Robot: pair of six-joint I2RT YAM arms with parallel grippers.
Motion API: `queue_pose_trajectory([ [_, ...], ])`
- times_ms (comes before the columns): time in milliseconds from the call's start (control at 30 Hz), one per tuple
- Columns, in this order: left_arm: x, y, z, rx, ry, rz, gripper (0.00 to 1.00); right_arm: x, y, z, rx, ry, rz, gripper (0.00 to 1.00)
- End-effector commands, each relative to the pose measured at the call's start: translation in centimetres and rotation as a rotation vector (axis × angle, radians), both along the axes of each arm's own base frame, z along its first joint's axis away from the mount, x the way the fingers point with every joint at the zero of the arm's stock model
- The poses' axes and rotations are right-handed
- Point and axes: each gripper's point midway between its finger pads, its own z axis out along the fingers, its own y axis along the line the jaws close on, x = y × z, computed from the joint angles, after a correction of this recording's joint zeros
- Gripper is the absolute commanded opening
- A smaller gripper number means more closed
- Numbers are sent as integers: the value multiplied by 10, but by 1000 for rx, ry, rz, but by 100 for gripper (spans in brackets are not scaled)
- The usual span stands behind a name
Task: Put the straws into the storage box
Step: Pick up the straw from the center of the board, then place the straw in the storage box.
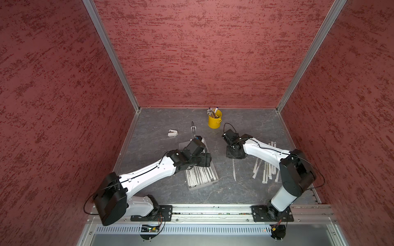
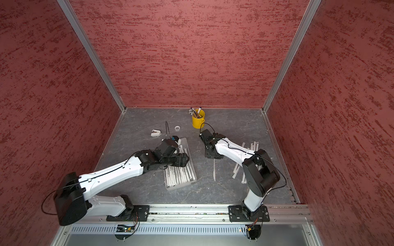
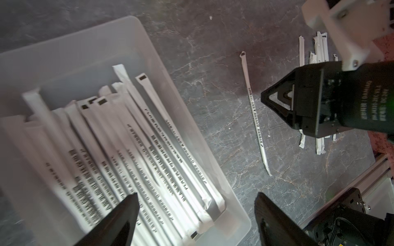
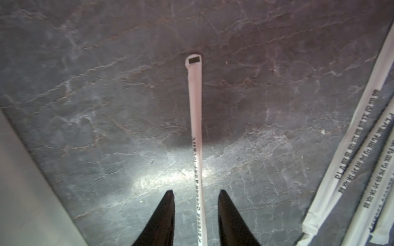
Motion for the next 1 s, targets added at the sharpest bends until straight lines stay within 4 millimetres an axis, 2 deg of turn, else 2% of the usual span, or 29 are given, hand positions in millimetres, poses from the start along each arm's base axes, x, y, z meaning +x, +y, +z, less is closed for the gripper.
queue_pose_trajectory([
  [0, 6, -20, 6, -22, -16, -5, 88, 8, 5, -13, 18, -2, 26, 35],
  [133, 6, -21, -4, -5, 4, -3, 88, 7, 6, -32, 29, 21, 16, 31],
  [333, 6, -12, -10, 32, 11, 17, 88, 6, -6, -52, 19, 47, -13, 20],
  [433, 7, -2, -9, 45, 5, 39, 88, 8, -2, -47, 37, 30, 6, 10],
  [500, 11, 12, -5, 56, -4, 78, 87, 11, 9, -27, 65, -15, 45, 6],
  [567, 14, 31, 0, 63, -15, 129, 87, 14, 31, 8, 98, -79, 113, 5],
  [667, 20, 70, 8, 67, -36, 227, 87, 7, 86, 63, 177, -155, 255, 5],
  [733, 22, 96, 11, 69, -41, 293, 87, -2, 126, 82, 238, -163, 330, 5],
  [767, 23, 109, 12, 73, -44, 325, 87, -7, 149, 87, 266, -163, 363, 5],
  [867, 21, 140, 12, 85, -38, 404, 87, -16, 202, 81, 319, -164, 416, 4],
  [967, 16, 155, 8, 81, -15, 441, 87, -16, 234, 63, 344, -145, 413, 4],
])
